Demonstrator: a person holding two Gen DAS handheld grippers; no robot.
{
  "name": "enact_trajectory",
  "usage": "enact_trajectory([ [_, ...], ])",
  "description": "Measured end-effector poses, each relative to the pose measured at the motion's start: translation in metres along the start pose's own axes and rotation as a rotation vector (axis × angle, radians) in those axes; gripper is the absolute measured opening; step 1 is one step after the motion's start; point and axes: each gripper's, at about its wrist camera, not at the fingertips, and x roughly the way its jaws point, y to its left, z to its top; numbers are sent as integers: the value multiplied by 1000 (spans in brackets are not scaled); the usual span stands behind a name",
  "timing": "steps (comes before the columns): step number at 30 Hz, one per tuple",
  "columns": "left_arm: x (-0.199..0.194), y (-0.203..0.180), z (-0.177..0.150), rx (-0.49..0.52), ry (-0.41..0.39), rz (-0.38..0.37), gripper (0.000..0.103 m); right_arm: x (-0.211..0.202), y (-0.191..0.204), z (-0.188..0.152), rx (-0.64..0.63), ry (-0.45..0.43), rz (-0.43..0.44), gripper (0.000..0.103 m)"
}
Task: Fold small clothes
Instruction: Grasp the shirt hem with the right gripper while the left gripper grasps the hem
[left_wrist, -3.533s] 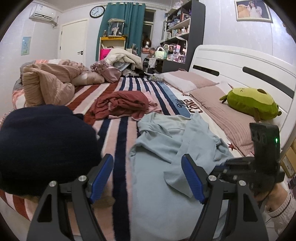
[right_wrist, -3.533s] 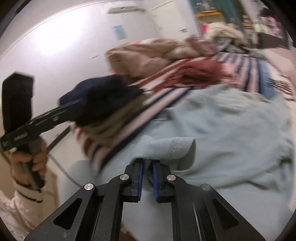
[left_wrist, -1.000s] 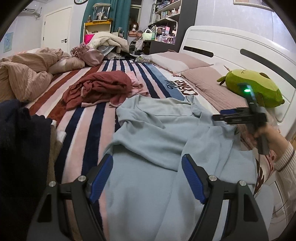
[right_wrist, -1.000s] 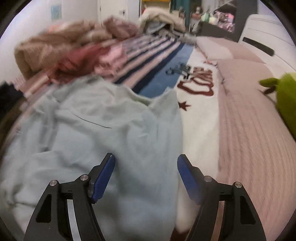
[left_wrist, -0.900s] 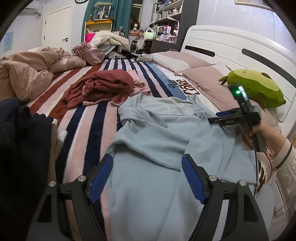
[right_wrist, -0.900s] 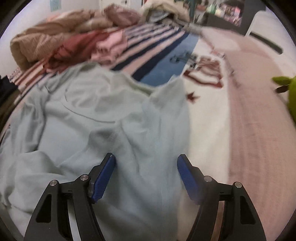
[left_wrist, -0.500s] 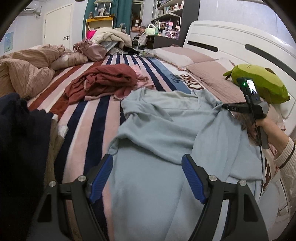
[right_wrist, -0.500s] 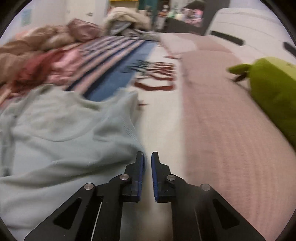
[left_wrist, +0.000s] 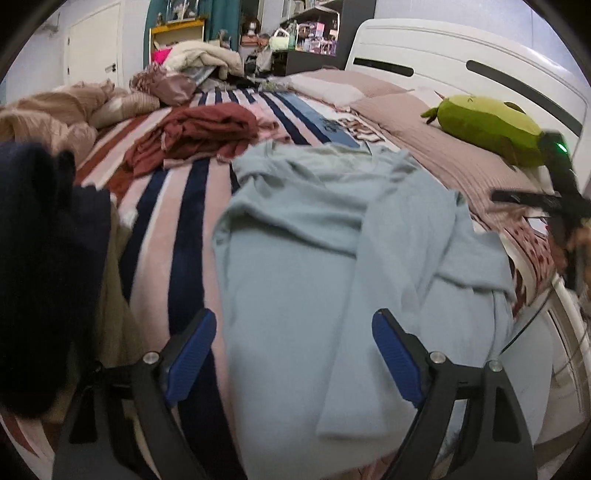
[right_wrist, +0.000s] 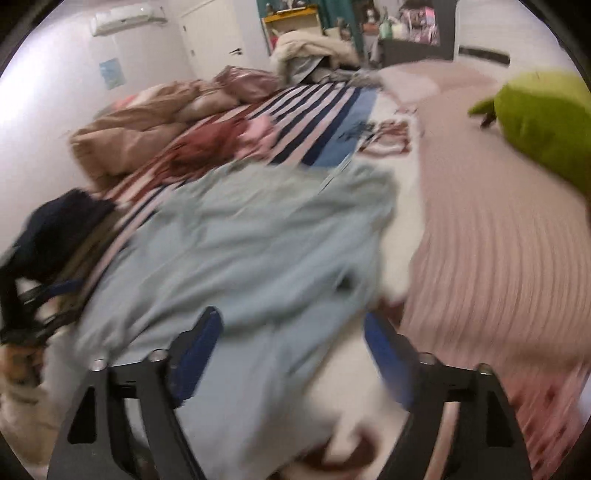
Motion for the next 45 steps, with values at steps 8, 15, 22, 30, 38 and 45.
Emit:
enact_trajectory([
  [8, 20, 6, -31, -42, 85, -16, 86, 25, 14, -82, 40, 107, 57, 87],
  [15, 39, 10, -23, -76, 66, -1, 85, 48, 45, -77, -9, 64, 56, 60],
  [22, 41, 1, -15, -60, 63, 3, 13, 51, 55, -72, -3, 12, 39, 16],
  [30, -6, -15, -19, -44, -42, -48, 5, 3, 52, -79, 38, -91, 143, 13],
  [38, -71, -28, -21, -2, -152, -103, 5, -57, 55, -84, 23, -176, 198, 13],
  [45, -59, -34, 38, 20, -215, -81, 5, -57, 43, -32, -4, -207, 114, 13],
])
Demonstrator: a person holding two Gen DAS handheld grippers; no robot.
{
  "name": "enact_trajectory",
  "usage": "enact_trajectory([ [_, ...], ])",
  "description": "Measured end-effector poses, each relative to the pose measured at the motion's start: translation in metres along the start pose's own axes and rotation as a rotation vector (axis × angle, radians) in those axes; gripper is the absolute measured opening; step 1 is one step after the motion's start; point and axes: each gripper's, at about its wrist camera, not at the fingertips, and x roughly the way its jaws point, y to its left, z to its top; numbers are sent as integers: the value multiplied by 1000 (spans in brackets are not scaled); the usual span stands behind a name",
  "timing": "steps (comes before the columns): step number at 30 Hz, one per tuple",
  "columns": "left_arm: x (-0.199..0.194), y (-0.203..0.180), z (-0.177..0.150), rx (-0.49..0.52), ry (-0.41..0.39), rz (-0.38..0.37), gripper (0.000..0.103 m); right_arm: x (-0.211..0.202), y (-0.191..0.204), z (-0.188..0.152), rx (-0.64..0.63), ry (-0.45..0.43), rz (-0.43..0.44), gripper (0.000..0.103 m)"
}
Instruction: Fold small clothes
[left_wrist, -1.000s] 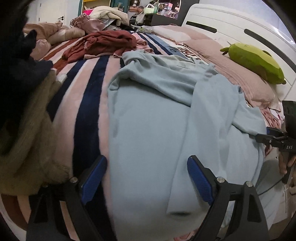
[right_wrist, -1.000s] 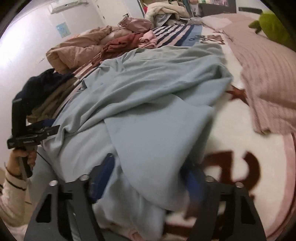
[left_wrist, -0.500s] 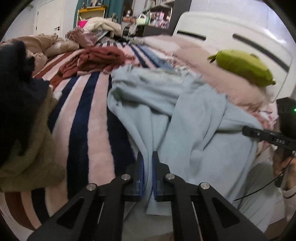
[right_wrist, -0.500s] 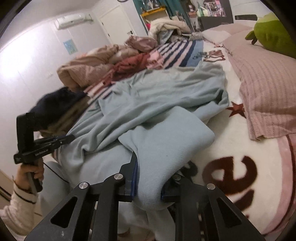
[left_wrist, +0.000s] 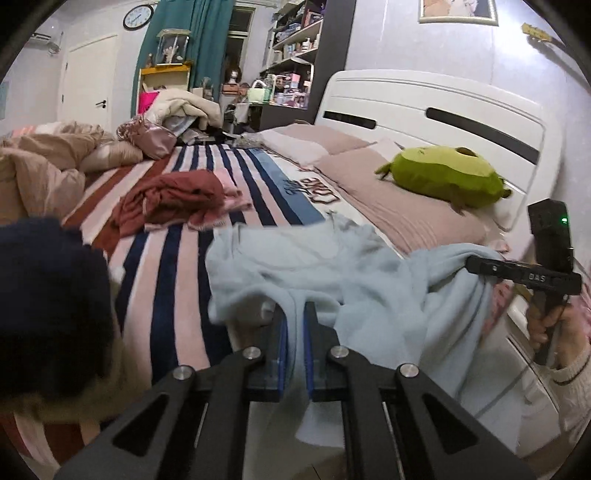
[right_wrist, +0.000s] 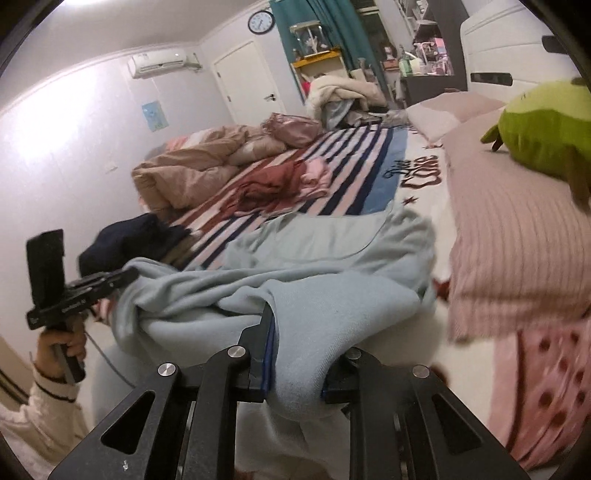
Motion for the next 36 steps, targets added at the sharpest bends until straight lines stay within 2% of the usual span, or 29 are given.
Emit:
enact_trajectory([
  [3, 37, 7, 17, 3, 32, 30, 5, 28, -22, 18, 16, 41, -45, 13],
  [9, 143, 35, 30, -28, 192, 84, 5, 105, -71, 36, 50, 186, -141, 13],
  [14, 192, 49, 27, -41, 256, 103, 9, 143, -97, 40, 64, 249, -135, 14],
  [17, 203, 53, 21, -46, 283, 81, 18, 149, -101, 38, 64, 269, -97, 26],
  [18, 201, 51, 20, -43, 279, 74, 28, 146, -101, 38, 65, 267, -72, 32],
  [19, 198, 49, 20, -37, 280, 61, 49, 143, -99, 36, 66, 270, -48, 48],
  [20, 194, 47, 19, -31, 285, 53, 61, 136, -97, 34, 70, 280, -5, 64],
  [21, 187, 45, 20, -25, 280, 48, 75, 129, -94, 32, 68, 284, 10, 71],
  [22, 176, 43, 20, -21, 267, 32, 83, 122, -91, 30, 58, 285, 14, 81],
  [23, 166, 41, 20, -18, 262, 20, 87, 113, -88, 26, 39, 284, 9, 86],
  [25, 143, 39, 14, -21, 252, 8, 90, 95, -85, 15, 19, 293, -6, 86],
  [28, 117, 35, -8, -44, 284, -35, 90, 74, -88, -11, 45, 335, -8, 86],
  [31, 100, 28, -41, -37, 325, -29, 90, 63, -86, -43, 59, 382, 24, 87],
  [33, 98, 27, -57, -43, 352, -22, 89, 56, -78, -56, 30, 359, 24, 87],
  [34, 97, 27, -66, -54, 366, -21, 89, 54, -74, -59, 16, 345, 18, 81],
  [35, 95, 25, -74, -59, 365, -14, 88, 52, -67, -63, 5, 334, 24, 61],
  [36, 93, 22, -77, -47, 354, -2, 82, 54, -62, -66, 1, 338, 30, 49],
])
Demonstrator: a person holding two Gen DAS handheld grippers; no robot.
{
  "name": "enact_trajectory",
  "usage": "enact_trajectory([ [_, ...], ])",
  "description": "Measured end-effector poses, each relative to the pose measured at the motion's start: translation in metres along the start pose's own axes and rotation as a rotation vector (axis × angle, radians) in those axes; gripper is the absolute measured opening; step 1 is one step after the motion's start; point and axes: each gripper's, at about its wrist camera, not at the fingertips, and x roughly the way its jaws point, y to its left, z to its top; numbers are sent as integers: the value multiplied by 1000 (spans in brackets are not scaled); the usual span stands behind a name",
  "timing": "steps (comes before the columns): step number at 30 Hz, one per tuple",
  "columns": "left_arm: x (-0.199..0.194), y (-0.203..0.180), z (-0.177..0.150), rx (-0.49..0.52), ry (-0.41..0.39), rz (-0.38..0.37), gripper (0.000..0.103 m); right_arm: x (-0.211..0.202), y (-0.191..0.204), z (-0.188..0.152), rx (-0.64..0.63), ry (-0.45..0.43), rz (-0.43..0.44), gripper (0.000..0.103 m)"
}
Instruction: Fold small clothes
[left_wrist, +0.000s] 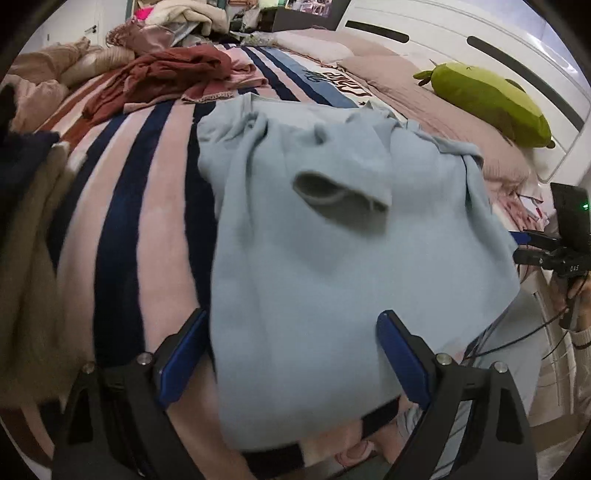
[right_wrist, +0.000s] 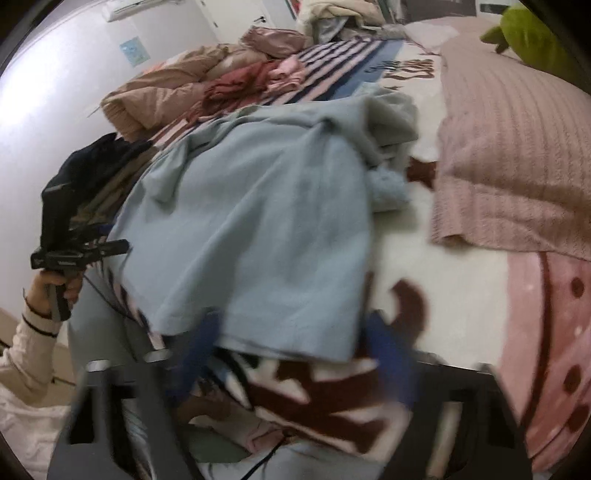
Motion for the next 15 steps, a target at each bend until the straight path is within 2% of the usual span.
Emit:
enact_trajectory([
  [1, -2, -8, -4, 30, -7, 32, 67, 5, 7, -3, -14, 14, -10, 27],
  [2, -2, -12, -4, 44, -8, 44, 58, 11, 14, -4, -39, 24, -32, 16],
  [4, -8, -23, -3, 70, -6, 22, 11, 12, 23, -4, -68, 6, -55, 7],
  [5, -11, -25, -2, 82, -6, 19, 4, 9, 27, -1, -58, -14, -38, 6],
  [6, -16, -30, -1, 105, -14, 16, 4, 4, 29, 1, -55, -38, -22, 6],
  [9, -45, -45, 14, 157, -105, 9, 4, -19, 38, 16, -61, -145, 6, 6],
  [12, -68, -43, 42, 121, -188, -30, 4, -39, 41, 45, -42, -245, -10, 6],
  [15, -83, -35, 80, 74, -287, 11, 4, -51, 33, 84, -18, -311, -36, 5],
])
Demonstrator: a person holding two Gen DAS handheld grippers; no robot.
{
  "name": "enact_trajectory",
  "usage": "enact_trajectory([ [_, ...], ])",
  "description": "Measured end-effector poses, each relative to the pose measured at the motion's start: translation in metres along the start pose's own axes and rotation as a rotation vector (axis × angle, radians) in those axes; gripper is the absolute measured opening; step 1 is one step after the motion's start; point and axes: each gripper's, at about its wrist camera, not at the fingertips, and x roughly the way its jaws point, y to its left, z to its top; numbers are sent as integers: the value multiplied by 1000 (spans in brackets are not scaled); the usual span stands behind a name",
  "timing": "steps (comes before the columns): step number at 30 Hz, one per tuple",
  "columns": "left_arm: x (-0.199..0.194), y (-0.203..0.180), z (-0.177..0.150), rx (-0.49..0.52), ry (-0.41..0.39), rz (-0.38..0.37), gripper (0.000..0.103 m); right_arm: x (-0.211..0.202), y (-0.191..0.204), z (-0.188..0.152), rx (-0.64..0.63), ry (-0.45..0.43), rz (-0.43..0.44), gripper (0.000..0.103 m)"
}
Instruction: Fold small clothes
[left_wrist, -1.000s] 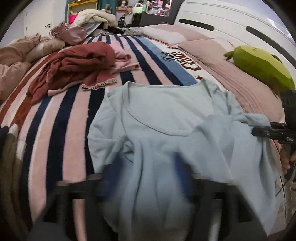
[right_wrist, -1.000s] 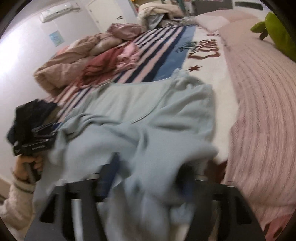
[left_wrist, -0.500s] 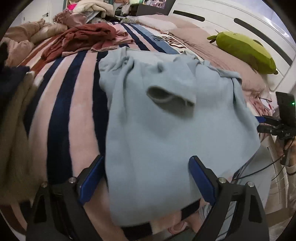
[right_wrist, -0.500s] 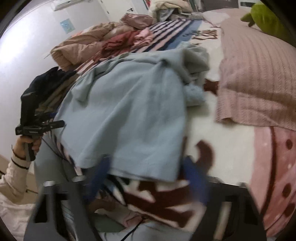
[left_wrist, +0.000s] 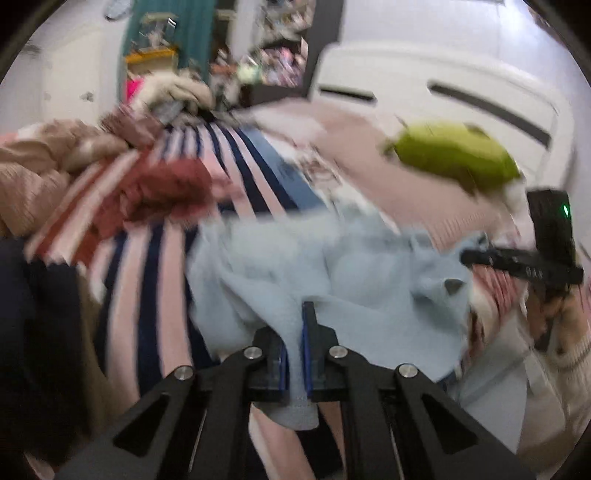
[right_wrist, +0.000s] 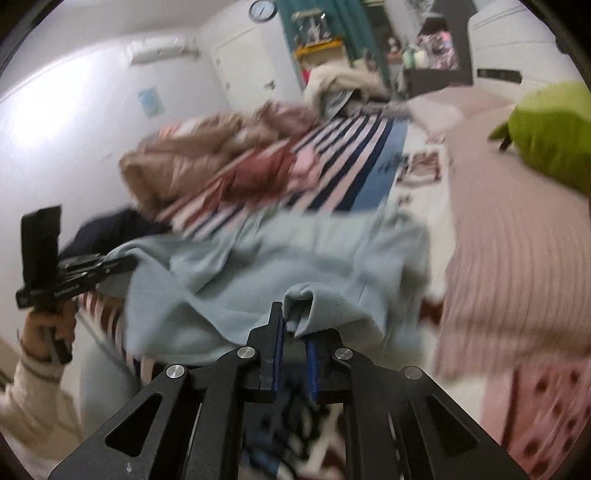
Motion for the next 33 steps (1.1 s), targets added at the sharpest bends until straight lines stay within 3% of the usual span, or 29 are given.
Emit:
enact_trajectory([
  [2, 9, 9, 27, -36, -37, 6, 4, 7, -9, 24, 12, -27, -24, 5],
  [6, 48, 34, 75, -97, -56, 65, 4, 39, -30, 78, 21, -57, -164, 5],
  [12, 148, 72, 122, -144, 46, 143, 13, 120, -68, 121, 4, 57, -301, 5],
  [14, 175, 84, 125, -171, 68, 166, 44, 145, -83, 126, 21, 87, -312, 10],
  [15, 183, 88, 125, -177, 71, 173, 69, 153, -89, 127, 41, 102, -308, 17],
  [16, 190, 93, 125, -177, 61, 185, 76, 162, -97, 128, 68, 123, -292, 42],
  [17, 191, 94, 124, -172, 61, 181, 76, 164, -103, 128, 79, 128, -283, 64],
  [21, 178, 87, 108, -132, 103, 106, 78, 150, -101, 120, 47, 131, -291, 66],
  [23, 167, 77, 92, -89, 129, 87, 79, 130, -91, 104, 28, 145, -252, 72],
  [28, 149, 62, 32, -60, 193, 122, 78, 97, -58, 43, -23, 193, -196, 73],
  [30, 144, 60, 16, -62, 187, 132, 69, 94, -50, 21, -25, 209, -179, 73],
  [33, 144, 60, -5, -88, 192, 126, 31, 103, -43, -2, -57, 250, -227, 72],
])
